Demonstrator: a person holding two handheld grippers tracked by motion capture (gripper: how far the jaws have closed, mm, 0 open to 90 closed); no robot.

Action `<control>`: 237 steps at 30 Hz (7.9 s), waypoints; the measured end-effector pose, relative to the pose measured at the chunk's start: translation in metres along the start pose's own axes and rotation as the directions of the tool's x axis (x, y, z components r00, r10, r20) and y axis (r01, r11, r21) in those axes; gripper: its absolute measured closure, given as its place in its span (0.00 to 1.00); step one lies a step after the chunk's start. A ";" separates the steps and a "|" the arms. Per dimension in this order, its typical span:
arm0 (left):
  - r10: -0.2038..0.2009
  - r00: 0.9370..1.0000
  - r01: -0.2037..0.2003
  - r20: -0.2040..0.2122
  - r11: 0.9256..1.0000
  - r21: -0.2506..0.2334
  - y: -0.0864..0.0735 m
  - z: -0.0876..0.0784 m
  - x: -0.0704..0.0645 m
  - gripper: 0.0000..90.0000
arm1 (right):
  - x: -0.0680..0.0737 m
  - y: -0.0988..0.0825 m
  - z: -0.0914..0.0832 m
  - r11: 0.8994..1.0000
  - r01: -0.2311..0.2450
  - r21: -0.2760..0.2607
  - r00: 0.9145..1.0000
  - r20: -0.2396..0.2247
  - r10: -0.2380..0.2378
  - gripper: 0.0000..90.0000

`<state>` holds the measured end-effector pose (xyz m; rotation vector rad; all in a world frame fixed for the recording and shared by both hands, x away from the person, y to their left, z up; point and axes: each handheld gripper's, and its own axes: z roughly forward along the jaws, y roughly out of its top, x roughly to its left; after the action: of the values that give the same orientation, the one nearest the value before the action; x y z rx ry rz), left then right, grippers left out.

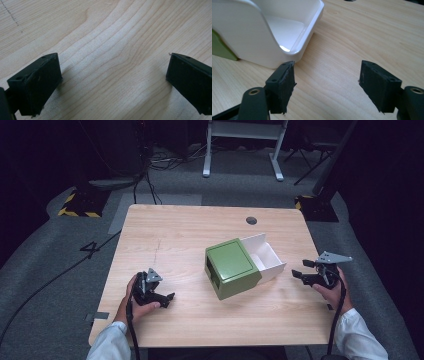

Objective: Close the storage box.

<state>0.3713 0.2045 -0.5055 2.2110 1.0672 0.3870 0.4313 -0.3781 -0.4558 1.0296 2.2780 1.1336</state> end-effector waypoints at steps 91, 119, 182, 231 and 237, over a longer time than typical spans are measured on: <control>0.014 1.000 -0.014 0.013 1.000 -0.001 0.002 0.002 -0.005 0.00 | 0.084 0.078 0.096 0.979 0.179 0.097 0.946 -0.290 -0.144 0.64; 0.019 1.000 -0.019 0.010 1.000 -0.001 0.002 0.002 -0.006 0.00 | 0.071 0.083 0.072 0.977 0.204 0.061 0.960 -0.206 -0.188 0.40; 0.017 1.000 -0.017 0.014 1.000 -0.001 0.001 0.001 -0.006 0.00 | 0.043 -0.005 0.003 0.951 0.226 0.209 0.973 -0.003 -0.230 0.22; 0.024 0.999 -0.024 0.030 1.000 0.002 0.001 0.001 -0.006 0.00 | 0.018 -0.081 -0.029 0.992 -0.071 0.102 0.996 0.064 0.064 0.17; 0.036 0.999 -0.036 0.030 0.999 0.001 0.002 0.001 -0.006 0.00 | 0.018 -0.081 -0.029 0.992 -0.073 0.103 0.996 0.065 0.066 0.17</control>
<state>0.3693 0.1987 -0.5055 2.2328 1.0137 0.3677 0.3665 -0.4115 -0.5040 1.1763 2.2902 1.0024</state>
